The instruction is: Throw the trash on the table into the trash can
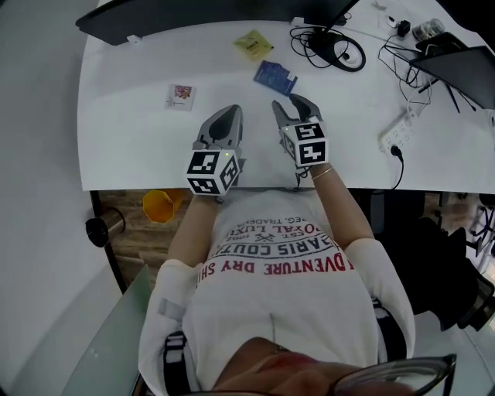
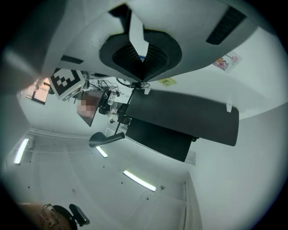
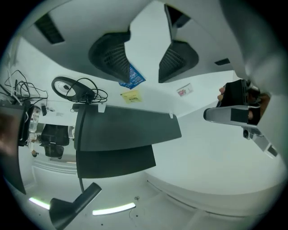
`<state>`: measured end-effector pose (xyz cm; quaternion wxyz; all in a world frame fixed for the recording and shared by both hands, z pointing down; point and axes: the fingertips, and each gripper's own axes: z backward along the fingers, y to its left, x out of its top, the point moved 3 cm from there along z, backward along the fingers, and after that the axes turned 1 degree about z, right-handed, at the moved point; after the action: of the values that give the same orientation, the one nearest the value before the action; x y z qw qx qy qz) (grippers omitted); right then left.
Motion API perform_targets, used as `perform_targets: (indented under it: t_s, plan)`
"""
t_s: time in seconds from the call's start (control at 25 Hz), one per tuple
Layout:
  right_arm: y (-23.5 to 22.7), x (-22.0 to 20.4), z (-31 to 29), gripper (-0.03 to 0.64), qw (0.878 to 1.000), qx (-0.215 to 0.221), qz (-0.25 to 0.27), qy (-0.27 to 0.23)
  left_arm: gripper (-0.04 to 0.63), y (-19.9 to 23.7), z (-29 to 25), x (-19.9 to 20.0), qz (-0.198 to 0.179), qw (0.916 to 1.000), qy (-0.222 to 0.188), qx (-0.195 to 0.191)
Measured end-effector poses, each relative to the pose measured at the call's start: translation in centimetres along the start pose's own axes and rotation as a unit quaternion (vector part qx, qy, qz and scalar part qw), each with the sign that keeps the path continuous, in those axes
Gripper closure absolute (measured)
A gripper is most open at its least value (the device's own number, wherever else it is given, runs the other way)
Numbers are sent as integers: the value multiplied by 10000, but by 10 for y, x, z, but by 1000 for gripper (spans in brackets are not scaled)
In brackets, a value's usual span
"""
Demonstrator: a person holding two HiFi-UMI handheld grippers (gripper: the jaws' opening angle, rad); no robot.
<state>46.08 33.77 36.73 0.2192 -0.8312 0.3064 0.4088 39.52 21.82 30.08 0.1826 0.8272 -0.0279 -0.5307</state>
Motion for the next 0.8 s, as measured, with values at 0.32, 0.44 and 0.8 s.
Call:
perform_targets:
  t_s: [0.32,0.44,0.8]
  plan:
    - [-32,-15,-89,303,9954,-392,-126,864,572,47,-53,-5,222,9982,459,-327]
    - [-43,-23,-119,273,9925,-463,-156,1118,572,57,-70,-14,347,9967,600,-419]
    - [-56,-43,-145,270,9867,-530,-308,1504,572,69,-95,-35,467,9933,879,-580]
